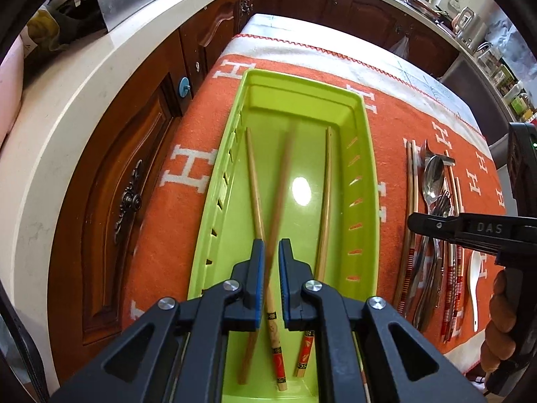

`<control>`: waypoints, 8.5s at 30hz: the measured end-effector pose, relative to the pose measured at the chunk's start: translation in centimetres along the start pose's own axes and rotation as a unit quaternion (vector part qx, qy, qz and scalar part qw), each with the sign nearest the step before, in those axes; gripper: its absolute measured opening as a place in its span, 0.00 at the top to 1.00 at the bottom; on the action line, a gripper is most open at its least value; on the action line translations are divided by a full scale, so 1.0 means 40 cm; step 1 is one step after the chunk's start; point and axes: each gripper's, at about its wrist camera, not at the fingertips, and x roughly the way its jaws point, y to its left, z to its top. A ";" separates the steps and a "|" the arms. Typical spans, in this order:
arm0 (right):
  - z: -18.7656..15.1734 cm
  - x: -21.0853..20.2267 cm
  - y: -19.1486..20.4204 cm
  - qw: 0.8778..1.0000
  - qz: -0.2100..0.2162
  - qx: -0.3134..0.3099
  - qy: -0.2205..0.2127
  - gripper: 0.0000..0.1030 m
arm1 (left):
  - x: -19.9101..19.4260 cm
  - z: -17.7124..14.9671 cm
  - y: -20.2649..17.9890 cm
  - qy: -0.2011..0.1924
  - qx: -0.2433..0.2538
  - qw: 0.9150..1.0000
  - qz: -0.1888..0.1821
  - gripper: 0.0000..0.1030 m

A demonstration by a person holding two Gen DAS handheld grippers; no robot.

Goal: Organize utensils

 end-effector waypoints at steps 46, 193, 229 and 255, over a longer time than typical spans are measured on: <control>-0.117 -0.035 0.181 0.991 0.122 -0.059 0.015 0.93 | -0.155 -0.034 0.033 -0.063 -0.030 0.997 0.043 0.70; -0.093 -0.074 0.182 0.985 0.131 -0.105 -0.033 0.95 | 0.045 -0.039 0.005 0.033 -0.012 0.999 -0.029 0.71; -0.117 -0.042 0.223 0.985 0.112 -0.116 -0.055 0.94 | -0.110 -0.082 0.042 -0.047 -0.030 0.998 0.005 0.67; -0.217 -0.208 -0.004 0.978 0.020 -0.162 -0.128 0.94 | -0.153 -0.122 -0.168 -0.056 0.056 0.996 -0.040 0.67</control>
